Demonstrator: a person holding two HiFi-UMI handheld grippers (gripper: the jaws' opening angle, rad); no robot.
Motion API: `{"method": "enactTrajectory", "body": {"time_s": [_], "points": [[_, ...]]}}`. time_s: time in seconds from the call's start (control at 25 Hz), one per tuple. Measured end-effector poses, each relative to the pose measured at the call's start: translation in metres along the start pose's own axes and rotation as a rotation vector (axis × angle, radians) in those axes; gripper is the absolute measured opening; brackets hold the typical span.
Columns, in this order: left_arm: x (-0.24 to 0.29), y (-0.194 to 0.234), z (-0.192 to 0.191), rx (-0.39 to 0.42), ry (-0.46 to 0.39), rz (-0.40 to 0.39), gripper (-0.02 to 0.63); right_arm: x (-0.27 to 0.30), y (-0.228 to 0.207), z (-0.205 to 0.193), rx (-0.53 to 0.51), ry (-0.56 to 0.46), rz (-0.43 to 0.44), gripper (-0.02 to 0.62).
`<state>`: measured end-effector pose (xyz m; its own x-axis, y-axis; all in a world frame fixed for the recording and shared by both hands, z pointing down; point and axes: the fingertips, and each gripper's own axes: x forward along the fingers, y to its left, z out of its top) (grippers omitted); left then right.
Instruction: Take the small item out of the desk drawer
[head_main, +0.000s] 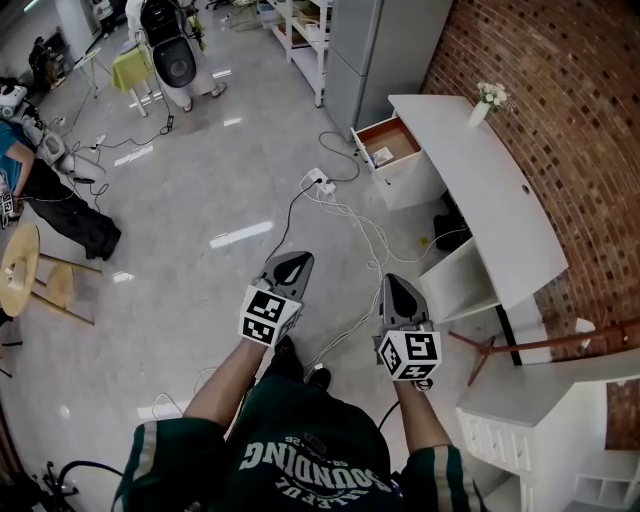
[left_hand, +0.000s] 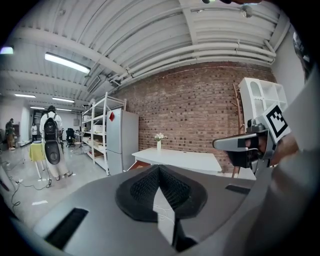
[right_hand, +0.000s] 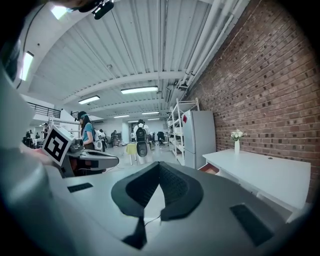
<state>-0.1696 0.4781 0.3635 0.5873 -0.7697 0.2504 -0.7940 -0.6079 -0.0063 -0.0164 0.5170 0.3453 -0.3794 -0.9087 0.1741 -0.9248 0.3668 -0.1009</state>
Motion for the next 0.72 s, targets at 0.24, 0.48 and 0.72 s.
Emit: {"method": "enactTrajectory", "body": {"time_s": [0.24, 0.48, 0.72], "points": [[-0.001, -0.009, 0.003, -0.007, -0.001, 0.014, 0.015, -0.009, -0.002, -0.003, -0.001, 0.012, 0.02, 0.023], [0.006, -0.011, 0.007, -0.006, -0.007, 0.009, 0.015, -0.005, -0.01, -0.001, 0.007, 0.008, 0.018, 0.023], [0.021, -0.002, 0.013, -0.003, -0.015, 0.007, 0.015, 0.008, -0.017, 0.002, 0.008, 0.006, 0.016, 0.023]]}}
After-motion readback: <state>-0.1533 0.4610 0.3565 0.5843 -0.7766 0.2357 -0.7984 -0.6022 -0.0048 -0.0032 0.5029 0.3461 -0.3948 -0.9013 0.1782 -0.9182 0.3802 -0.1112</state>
